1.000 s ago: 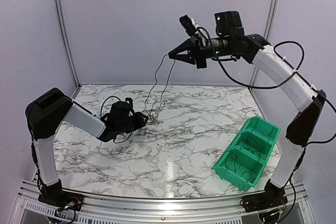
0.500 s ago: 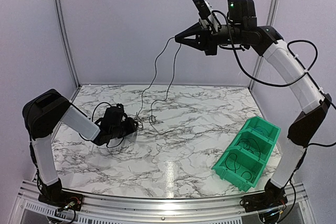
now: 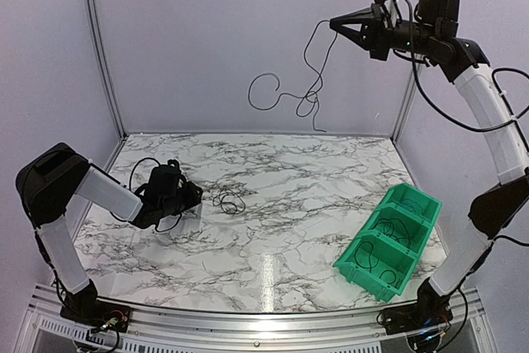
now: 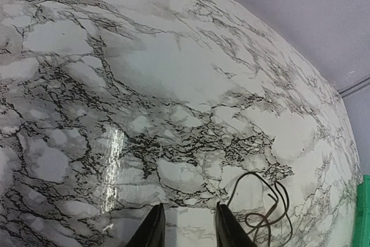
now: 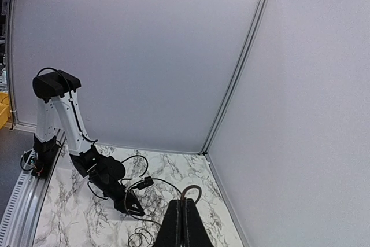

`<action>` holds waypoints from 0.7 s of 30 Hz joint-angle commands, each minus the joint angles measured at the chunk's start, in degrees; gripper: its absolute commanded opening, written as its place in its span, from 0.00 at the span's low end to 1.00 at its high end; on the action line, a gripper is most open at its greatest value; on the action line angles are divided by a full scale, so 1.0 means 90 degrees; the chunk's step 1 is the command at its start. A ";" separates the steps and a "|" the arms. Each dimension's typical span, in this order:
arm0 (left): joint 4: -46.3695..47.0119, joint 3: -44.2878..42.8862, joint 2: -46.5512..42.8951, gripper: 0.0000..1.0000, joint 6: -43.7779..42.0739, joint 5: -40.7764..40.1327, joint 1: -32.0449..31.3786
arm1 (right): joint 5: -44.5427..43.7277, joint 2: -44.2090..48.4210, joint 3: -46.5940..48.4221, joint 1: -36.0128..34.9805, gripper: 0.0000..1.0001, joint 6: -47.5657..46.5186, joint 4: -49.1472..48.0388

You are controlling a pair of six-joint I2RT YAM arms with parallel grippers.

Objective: Untangle the cables

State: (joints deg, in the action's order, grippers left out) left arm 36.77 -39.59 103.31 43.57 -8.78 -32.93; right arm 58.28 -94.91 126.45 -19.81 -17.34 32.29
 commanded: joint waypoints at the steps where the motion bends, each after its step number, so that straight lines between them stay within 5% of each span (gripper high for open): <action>1: -0.0244 0.0209 -0.0421 0.33 -0.0195 -0.0206 0.0026 | -0.0308 0.0081 -0.0906 -0.0047 0.00 0.0171 -0.0485; 11: -0.0451 0.0505 -0.1851 0.46 -0.1067 0.0018 0.0016 | -0.0648 0.0387 -0.2687 -0.0052 0.00 -0.0113 -0.0718; 21: -0.1455 -0.0175 -0.2449 0.50 -0.1530 0.0587 0.0017 | -0.0852 0.0678 -0.3221 -0.0053 0.00 -0.0779 -0.0064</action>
State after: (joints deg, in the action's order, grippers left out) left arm 29.50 -36.71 83.18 32.71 -6.61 -32.93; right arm 51.90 -92.29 97.03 -20.08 -21.12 29.19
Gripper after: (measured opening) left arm 0.496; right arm 0.021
